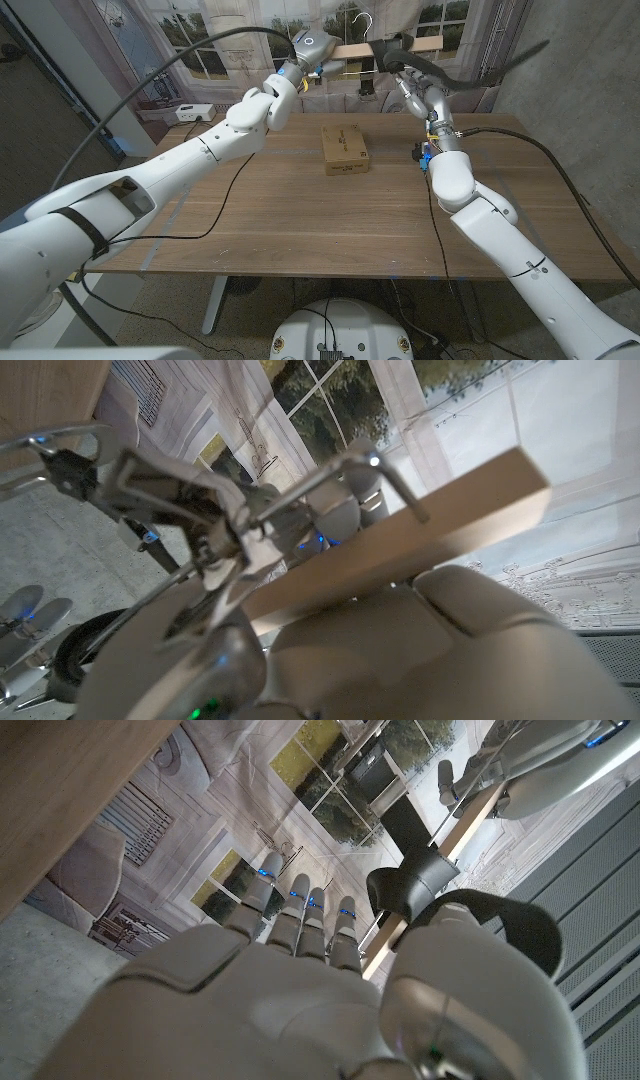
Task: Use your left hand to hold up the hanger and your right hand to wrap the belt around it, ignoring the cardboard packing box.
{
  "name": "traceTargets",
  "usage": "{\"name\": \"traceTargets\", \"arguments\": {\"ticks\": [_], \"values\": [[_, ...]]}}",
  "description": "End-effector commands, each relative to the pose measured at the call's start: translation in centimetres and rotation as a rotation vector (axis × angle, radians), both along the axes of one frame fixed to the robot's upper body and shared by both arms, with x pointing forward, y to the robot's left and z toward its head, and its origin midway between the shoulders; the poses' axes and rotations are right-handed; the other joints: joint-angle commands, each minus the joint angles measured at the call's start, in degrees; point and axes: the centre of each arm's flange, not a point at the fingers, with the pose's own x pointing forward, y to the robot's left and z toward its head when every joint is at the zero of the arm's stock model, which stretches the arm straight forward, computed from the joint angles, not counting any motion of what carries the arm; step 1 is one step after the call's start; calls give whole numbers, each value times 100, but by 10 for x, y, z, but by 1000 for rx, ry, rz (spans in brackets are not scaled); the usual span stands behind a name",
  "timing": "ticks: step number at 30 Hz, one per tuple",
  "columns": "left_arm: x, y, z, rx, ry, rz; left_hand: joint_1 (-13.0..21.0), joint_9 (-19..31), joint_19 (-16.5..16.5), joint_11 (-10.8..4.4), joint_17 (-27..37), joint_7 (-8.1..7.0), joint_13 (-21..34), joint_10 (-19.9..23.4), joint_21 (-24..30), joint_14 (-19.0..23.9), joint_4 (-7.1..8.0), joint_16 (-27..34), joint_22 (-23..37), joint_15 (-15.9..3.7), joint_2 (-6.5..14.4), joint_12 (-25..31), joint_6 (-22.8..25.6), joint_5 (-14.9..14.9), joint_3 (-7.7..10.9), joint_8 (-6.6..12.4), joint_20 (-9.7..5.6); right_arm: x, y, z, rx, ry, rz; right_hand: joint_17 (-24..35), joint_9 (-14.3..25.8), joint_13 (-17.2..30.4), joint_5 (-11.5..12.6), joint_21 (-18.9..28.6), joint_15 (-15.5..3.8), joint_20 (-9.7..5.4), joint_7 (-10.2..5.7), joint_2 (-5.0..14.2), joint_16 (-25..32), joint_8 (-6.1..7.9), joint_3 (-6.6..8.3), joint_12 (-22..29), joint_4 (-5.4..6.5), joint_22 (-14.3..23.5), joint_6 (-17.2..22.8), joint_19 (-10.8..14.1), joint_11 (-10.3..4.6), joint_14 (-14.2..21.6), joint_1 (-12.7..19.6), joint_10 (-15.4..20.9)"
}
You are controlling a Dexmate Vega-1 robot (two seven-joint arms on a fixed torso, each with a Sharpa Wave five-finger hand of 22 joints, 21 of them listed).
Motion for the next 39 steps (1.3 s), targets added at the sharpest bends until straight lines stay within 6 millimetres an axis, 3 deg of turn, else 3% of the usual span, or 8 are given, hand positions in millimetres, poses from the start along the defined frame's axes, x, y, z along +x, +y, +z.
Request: {"name": "traceTargets", "arguments": {"ticks": [1,9,13,19,25,39], "values": [[4,3,-1,0,18,1,18,9,42,-46,24,35,2,17,20,19,21,34,11,3,-23,42,33,-34,-8,26,-381,43,-45,-30,278,-216,66,-32,9,-15,36,-72,5,52,-57,-52,-5,-3,-78,9,13,13,-82,-99,-13,-117,-74,-54],[6,6,0,0,18,0,21,-5,45,-47,9,39,2,18,23,6,19,19,16,5,-18,41,34,-40,-15,27,-383,51,-58,-27,392,-317,46,-105,-2,-73,85,-200,-41,102,-134,-156,30,48,-204,62,54,-2,-19,-203,-52,-190,-293,-8],[8,8,0,-1,25,1,22,9,52,-54,18,33,3,9,16,14,19,27,5,5,-17,39,25,-43,-21,38,-384,56,-64,-24,402,-331,36,-158,-11,-126,139,-297,-81,96,-183,-198,64,74,-325,81,135,-7,43,-261,-84,-208,-565,16],[9,12,0,-4,35,8,26,0,44,-41,19,43,3,16,22,18,17,27,20,6,-10,41,27,-49,-27,43,-382,57,-68,-20,395,-444,13,-340,-33,-274,286,-562,-373,21,-267,-272,55,127,-559,116,190,-20,256,-474,-234,-364,-1057,113],[11,15,-1,-7,58,12,30,10,59,-31,7,31,3,20,13,17,16,18,2,8,-3,42,16,-54,-33,55,-384,54,-69,-12,345,-498,-53,-438,-42,-337,371,-624,-463,19,-348,-301,75,140,-615,134,158,-25,347,-442,-364,-314,-1130,192],[22,28,-9,-50,220,67,34,-29,42,-43,18,34,3,22,15,6,16,20,16,3,2,44,43,-61,-44,55,-386,59,-65,-8,274,-479,-145,-560,-48,-409,480,-661,-487,67,-395,-279,83,148,-623,147,96,-25,434,-305,-392,-279,-1107,270]]}}
